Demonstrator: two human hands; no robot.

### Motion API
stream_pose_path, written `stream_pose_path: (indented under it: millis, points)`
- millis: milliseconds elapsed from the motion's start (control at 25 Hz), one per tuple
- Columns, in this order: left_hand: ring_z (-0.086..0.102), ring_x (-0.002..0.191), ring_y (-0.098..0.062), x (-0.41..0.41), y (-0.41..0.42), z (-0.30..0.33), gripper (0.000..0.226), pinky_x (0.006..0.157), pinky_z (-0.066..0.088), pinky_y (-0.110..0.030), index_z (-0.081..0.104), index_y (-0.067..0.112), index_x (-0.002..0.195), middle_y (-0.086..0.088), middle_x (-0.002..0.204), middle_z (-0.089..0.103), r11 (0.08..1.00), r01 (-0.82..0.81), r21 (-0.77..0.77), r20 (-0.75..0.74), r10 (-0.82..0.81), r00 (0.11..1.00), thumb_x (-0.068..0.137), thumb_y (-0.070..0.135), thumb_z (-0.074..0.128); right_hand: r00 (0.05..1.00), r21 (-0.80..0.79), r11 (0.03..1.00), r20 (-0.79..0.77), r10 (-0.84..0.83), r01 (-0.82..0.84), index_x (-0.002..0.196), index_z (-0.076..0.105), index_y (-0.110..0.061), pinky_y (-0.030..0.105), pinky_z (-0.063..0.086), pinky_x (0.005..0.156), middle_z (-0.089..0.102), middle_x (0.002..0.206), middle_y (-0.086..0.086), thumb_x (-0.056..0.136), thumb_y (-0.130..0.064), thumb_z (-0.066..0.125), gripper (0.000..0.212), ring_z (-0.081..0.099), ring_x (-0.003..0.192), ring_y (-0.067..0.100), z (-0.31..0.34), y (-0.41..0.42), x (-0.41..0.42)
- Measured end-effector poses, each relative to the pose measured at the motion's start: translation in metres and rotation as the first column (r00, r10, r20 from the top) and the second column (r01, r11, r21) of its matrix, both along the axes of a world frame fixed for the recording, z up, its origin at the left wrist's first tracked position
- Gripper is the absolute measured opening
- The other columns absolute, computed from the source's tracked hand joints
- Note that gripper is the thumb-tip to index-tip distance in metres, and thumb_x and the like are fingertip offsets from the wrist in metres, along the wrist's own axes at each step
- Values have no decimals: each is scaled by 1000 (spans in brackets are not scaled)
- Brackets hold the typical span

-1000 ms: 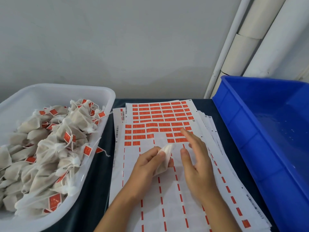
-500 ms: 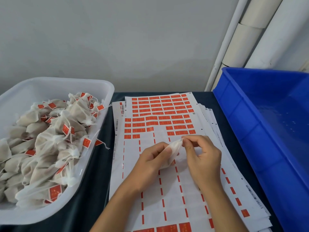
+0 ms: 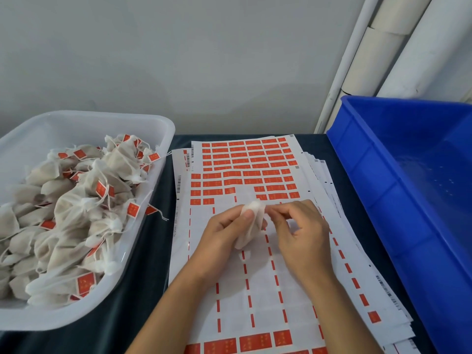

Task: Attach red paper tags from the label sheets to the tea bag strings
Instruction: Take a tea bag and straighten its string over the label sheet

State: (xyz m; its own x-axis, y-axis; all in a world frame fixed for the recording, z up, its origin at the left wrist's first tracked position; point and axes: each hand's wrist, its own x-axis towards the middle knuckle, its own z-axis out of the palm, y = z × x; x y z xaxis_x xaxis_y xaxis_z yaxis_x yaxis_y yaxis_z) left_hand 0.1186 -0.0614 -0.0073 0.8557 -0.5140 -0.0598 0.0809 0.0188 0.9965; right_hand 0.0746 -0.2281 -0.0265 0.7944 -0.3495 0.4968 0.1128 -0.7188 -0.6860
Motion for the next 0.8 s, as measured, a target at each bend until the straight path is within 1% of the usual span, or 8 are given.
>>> stream_pose_path:
  millis: [40, 120, 240, 320, 440, 520, 640, 800]
  points:
    - [67, 116, -14, 0, -1, 0, 38, 100, 54, -34, 77, 32, 116, 11, 117, 74, 999, -30, -32, -23, 29, 999, 98, 59, 56, 1000, -48, 999, 10, 25, -25, 106, 76, -19, 13, 47, 94, 72, 107, -6, 91, -35, 69, 23, 63, 100, 3, 0, 1, -1]
    - [67, 118, -14, 0, -4, -1, 36, 99, 56, -35, 76, 39, 118, 14, 122, 73, 994, -103, -46, -27, 102, 994, 96, 60, 57, 997, -159, 985, 45, 70, -62, 107, 76, -16, 20, 49, 96, 73, 107, -1, 94, -32, 69, 22, 65, 102, 10, 0, 2, -2]
    - [70, 104, -12, 1, -9, -3, 30, 86, 58, -29, 77, 44, 103, 13, 105, 75, 985, -171, 34, 58, 169, 984, 98, 62, 53, 991, -276, 955, 41, 128, -112, 108, 73, -18, 25, 52, 98, 71, 108, -2, 100, -35, 62, 22, 64, 103, 13, 2, 0, -3]
    - [67, 88, -12, 1, -11, -6, 35, 77, 55, -23, 75, 34, 94, 10, 89, 71, 979, -177, 97, 164, 160, 974, 104, 57, 51, 986, -283, 948, 43, 162, -144, 108, 70, -18, 24, 52, 98, 69, 109, -3, 101, -32, 62, 17, 60, 104, 12, 4, 0, -3]
    - [56, 74, -16, -1, -13, -12, 34, 68, 48, -25, 63, 19, 86, 2, 77, 60, 971, -137, 194, 313, 71, 947, 102, 47, 51, 980, -234, 957, 50, 191, -174, 106, 67, -19, 17, 48, 100, 65, 114, -5, 101, -20, 65, 6, 58, 110, 8, 5, 0, -2]
    - [57, 74, -14, -3, -14, -15, 21, 65, 47, -22, 61, 28, 85, 7, 78, 61, 957, -122, 263, 355, 21, 934, 99, 42, 55, 975, -98, 971, 16, 220, -217, 106, 66, -21, 14, 49, 97, 67, 114, -9, 102, -17, 63, 6, 60, 111, 4, 6, 1, -3]
    - [61, 77, -13, -4, -15, -18, 15, 62, 50, -25, 61, 32, 86, 10, 81, 63, 939, -159, 306, 386, 30, 922, 96, 43, 58, 963, 88, 961, -37, 268, -264, 102, 67, -24, 12, 53, 86, 68, 101, -15, 100, -27, 59, 9, 64, 103, 5, 9, 4, -5]
    - [63, 78, -11, -5, -16, -16, 15, 62, 52, -18, 62, 34, 87, 12, 83, 65, 939, -198, 282, 378, 81, 922, 91, 47, 55, 970, 132, 964, -51, 239, -231, 98, 65, -33, 8, 50, 87, 65, 98, -27, 96, -36, 58, 8, 64, 103, 2, 13, 1, -6]
